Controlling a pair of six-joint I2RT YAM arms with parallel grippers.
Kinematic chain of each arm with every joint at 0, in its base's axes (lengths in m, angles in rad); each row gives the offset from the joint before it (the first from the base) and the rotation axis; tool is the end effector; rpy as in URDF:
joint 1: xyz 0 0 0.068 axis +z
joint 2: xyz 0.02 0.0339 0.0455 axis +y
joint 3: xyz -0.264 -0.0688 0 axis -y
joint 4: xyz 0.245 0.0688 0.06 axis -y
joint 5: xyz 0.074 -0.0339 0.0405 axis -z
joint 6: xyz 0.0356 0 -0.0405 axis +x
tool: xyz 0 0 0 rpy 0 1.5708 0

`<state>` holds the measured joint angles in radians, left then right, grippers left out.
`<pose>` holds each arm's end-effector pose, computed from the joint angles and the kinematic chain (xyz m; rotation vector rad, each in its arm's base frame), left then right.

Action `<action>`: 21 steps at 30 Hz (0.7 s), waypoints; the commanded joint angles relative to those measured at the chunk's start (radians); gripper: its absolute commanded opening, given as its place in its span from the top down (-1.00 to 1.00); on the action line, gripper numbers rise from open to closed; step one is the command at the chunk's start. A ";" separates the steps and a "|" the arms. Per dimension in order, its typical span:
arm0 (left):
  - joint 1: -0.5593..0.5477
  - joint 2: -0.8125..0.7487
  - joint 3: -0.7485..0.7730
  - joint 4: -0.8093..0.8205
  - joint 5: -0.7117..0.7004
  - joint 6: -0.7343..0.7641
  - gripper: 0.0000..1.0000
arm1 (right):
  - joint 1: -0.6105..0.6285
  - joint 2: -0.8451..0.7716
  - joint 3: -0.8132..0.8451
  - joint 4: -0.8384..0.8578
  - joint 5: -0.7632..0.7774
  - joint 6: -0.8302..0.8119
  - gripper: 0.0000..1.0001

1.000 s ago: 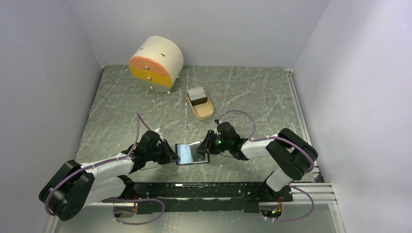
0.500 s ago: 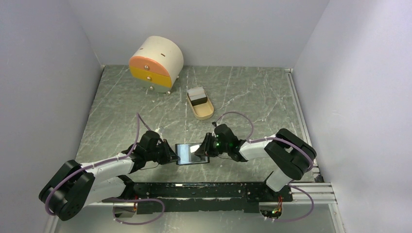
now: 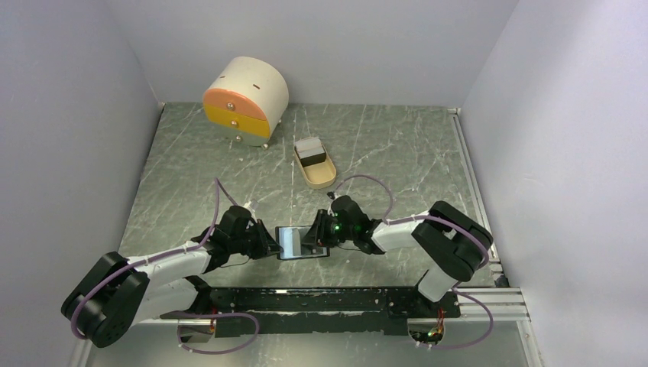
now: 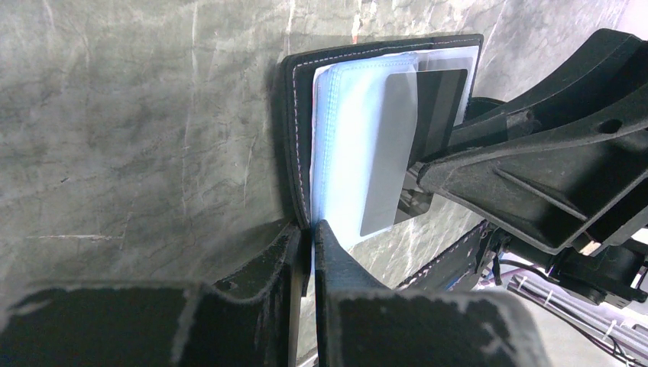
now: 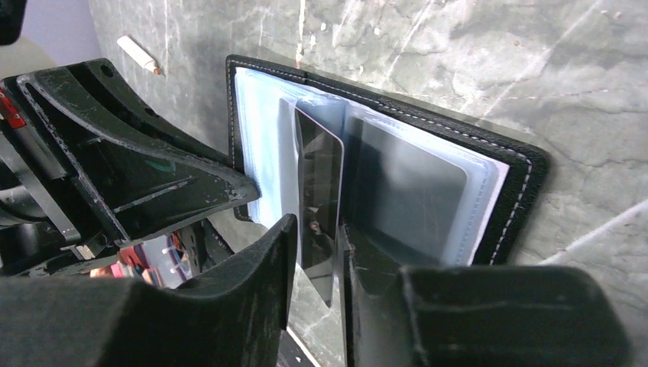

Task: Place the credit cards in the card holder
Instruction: Insert the credit card into the card holder.

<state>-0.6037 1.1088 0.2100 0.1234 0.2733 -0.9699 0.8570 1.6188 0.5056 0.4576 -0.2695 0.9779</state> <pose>0.1420 -0.1096 0.1196 -0.3230 2.5622 -1.0172 0.1765 0.2183 0.1179 -0.0157 2.5309 1.1956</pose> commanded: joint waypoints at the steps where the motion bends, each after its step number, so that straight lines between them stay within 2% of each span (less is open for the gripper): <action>1: -0.003 0.007 -0.001 0.005 0.007 -0.002 0.74 | 0.013 0.002 0.030 -0.111 0.062 -0.045 0.32; 4: -0.003 0.002 -0.004 0.002 0.004 -0.003 0.80 | 0.012 -0.029 0.050 -0.202 0.104 -0.081 0.21; 10: -0.003 -0.001 -0.012 0.009 0.007 -0.003 0.82 | 0.007 -0.073 0.066 -0.299 0.153 -0.118 0.20; 21: -0.005 -0.010 -0.012 0.010 0.013 -0.007 0.82 | 0.014 -0.044 0.060 -0.189 0.094 -0.087 0.21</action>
<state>-0.6037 1.1080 0.2081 0.1280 0.2741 -0.9768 0.8669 1.5471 0.5659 0.2588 -0.1692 0.8898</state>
